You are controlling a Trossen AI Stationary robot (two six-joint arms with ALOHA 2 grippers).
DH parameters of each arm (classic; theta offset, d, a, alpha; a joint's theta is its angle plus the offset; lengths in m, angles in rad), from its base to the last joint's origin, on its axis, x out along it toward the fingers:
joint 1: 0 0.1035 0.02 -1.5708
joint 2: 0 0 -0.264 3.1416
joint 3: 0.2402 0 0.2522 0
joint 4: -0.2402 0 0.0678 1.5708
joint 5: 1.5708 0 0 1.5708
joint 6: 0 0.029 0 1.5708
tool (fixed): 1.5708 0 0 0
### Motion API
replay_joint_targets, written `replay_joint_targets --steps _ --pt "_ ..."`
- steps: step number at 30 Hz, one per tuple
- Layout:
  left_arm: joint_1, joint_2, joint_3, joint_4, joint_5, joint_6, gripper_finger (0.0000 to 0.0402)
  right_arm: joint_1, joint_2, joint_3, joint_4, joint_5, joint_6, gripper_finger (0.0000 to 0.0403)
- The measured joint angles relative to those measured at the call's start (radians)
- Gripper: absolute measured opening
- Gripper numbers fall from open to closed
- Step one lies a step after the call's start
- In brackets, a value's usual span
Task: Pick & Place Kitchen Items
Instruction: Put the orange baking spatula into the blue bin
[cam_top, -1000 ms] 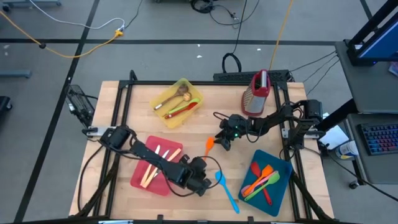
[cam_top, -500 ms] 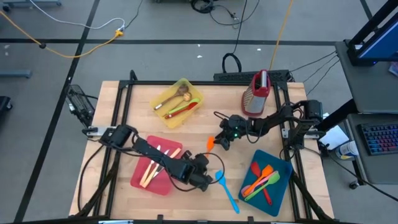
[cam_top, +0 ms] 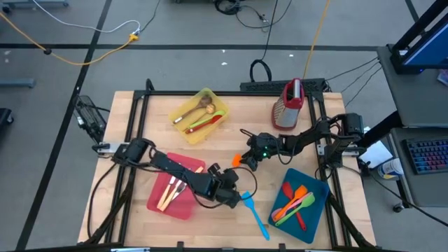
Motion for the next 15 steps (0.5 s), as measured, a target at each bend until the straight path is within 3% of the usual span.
replay_joint_targets --steps 5,15 --pt "-0.054 -0.083 0.005 -0.041 -0.021 -0.091 0.0026 -0.003 0.0 0.0 0.009 0.008 0.001 0.0173" --pt "-0.114 0.006 0.003 -0.066 0.055 -0.35 0.0037 -0.003 0.001 -0.001 0.009 0.008 -0.008 0.0173"
